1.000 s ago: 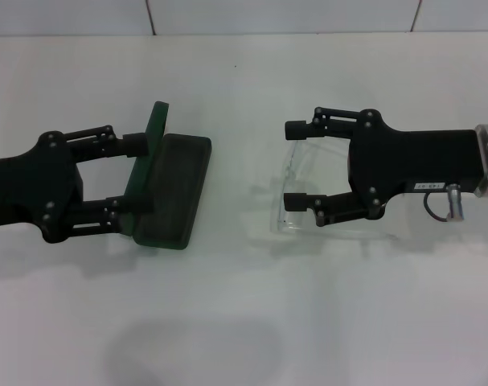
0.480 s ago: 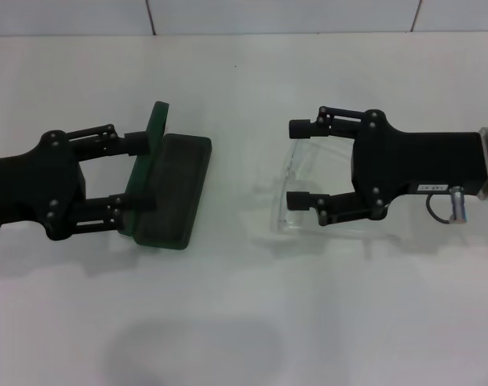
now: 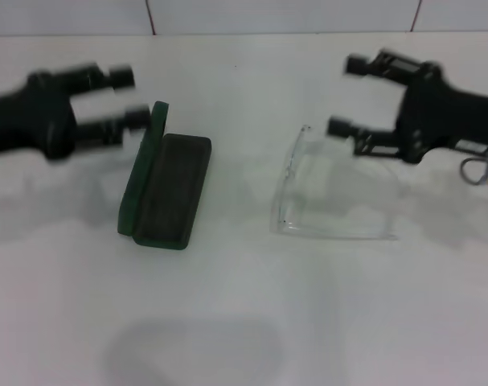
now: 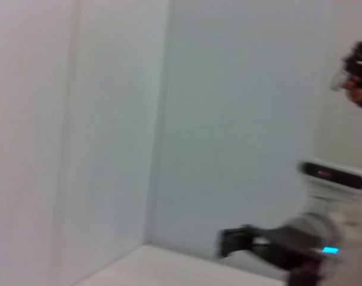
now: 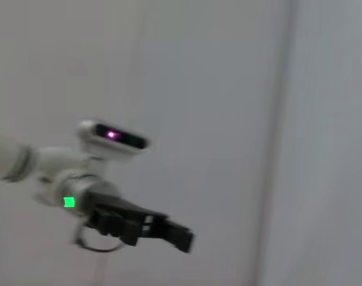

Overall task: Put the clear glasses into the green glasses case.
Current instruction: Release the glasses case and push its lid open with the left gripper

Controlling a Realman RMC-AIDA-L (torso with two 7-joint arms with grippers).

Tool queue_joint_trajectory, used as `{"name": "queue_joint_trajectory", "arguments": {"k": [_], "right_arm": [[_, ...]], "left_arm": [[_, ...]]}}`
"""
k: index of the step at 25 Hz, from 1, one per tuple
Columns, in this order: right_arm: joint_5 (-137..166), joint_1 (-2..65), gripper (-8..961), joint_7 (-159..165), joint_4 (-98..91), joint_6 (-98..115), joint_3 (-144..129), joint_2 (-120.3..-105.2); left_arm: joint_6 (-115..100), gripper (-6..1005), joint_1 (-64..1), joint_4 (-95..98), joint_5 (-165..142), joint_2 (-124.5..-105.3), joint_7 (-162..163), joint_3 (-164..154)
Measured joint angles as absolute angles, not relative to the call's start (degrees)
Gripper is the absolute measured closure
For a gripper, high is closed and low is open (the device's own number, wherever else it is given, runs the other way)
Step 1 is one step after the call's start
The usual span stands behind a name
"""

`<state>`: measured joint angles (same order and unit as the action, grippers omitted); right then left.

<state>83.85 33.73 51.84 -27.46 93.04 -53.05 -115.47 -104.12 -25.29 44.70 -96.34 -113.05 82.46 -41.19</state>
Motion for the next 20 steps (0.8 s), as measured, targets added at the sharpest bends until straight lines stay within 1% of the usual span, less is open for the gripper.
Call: {"name": "queue_joint_trajectory", "arguments": {"k": [2,3,4,5,7,9,14,17,20], "right_arm": [[83.2,32.4,112,51.7,-27.5,90.9,-49.6,-115.43],[83.1,32.1,112,51.7,-27.5,90.0,-48.8,-115.38],[83.0,31.7,112,51.6,-27.6,89.0,-48.3,-115.31],[83.0,31.3,112,51.5,-27.8,87.5,-47.7,-115.17],[83.0,30.7,112,51.4,-28.0,85.6,-47.3,-114.88],[83.0,30.4,112,51.3,-28.1,84.5,-47.2,-114.52],[83.0,29.6,112,50.0,-27.6,83.9,-47.1,-113.83],[83.0,29.3,112,48.9,-27.3,83.8,-47.1,-113.34],[83.0,29.3,112,48.0,-27.3,83.7,-47.1,-113.31]], "left_arm": [[-98.6,268,-25.3,51.5,-98.3,-114.54,90.8,-40.8],[-98.6,269,-25.3,51.5,-98.3,-114.54,90.8,-40.8],[-94.0,271,-25.5,56.8,-100.9,-115.51,97.2,-40.8],[-87.5,272,-26.4,64.7,-107.2,-116.88,108.6,-41.1],[-84.8,275,-27.9,69.0,-112.9,-117.55,117.1,-41.4],[-84.0,284,-30.2,71.9,-120.1,-117.76,126.7,-42.7],[-84.6,320,-34.9,73.5,-135.8,-117.33,142.5,-51.5],[-86.8,342,-35.9,76.3,-138.4,-117.03,149.6,-56.6],[-88.8,349,-36.2,79.5,-141.2,-116.83,155.8,-60.2]]}}
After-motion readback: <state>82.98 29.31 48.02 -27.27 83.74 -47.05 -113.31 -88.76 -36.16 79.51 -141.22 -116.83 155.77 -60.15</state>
